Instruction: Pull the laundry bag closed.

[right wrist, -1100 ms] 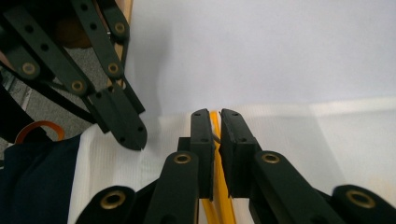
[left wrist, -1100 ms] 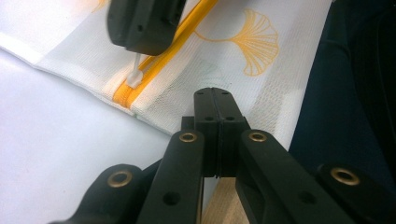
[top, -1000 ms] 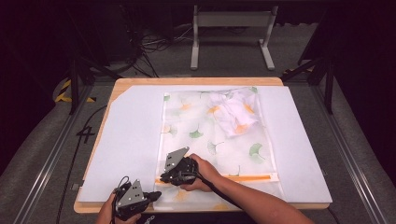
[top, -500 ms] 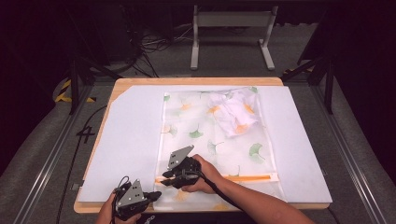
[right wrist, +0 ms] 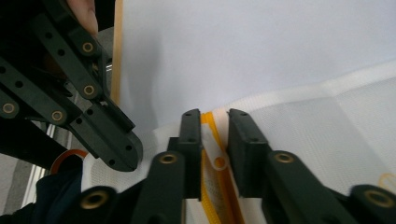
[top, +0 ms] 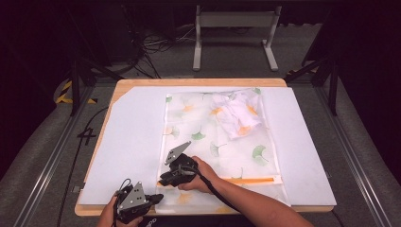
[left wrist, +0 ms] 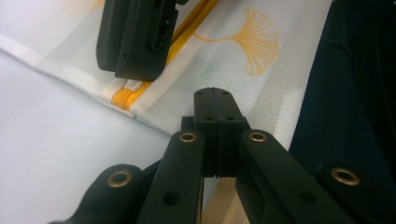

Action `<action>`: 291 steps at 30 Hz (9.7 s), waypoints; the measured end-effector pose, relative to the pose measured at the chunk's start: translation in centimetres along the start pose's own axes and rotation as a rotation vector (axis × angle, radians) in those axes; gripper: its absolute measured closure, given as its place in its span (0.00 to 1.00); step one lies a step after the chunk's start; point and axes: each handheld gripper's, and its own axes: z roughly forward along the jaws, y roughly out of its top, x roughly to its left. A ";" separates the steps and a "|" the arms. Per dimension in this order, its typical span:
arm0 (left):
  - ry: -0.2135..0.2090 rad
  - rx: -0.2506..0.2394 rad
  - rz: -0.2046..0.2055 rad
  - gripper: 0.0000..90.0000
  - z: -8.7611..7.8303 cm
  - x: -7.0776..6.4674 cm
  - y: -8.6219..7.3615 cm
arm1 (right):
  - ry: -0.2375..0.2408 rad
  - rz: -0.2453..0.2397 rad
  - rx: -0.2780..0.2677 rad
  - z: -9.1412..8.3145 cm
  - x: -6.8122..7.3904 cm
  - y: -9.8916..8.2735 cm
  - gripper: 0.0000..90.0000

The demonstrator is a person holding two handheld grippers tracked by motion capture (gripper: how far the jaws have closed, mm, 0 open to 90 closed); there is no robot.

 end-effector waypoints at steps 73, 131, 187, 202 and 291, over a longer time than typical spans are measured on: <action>-0.002 0.015 0.011 0.97 0.0 0.4 0.3 | -0.137 -0.072 -0.044 -0.6 2.3 -0.3 0.93; 0.040 0.045 0.039 1.00 0.4 1.4 1.0 | -0.074 -0.154 0.041 0.2 1.1 -0.1 1.00; 0.071 0.057 0.080 1.00 1.3 2.0 1.8 | -0.184 -0.237 0.055 -0.3 2.3 -0.4 1.00; 0.059 0.038 -0.008 1.00 1.1 2.1 1.4 | -0.195 -0.240 0.045 -0.6 2.8 -0.8 1.00; 0.047 0.036 -0.026 1.00 1.1 2.3 1.3 | -0.278 -0.157 0.093 -8.5 1.5 -7.2 1.00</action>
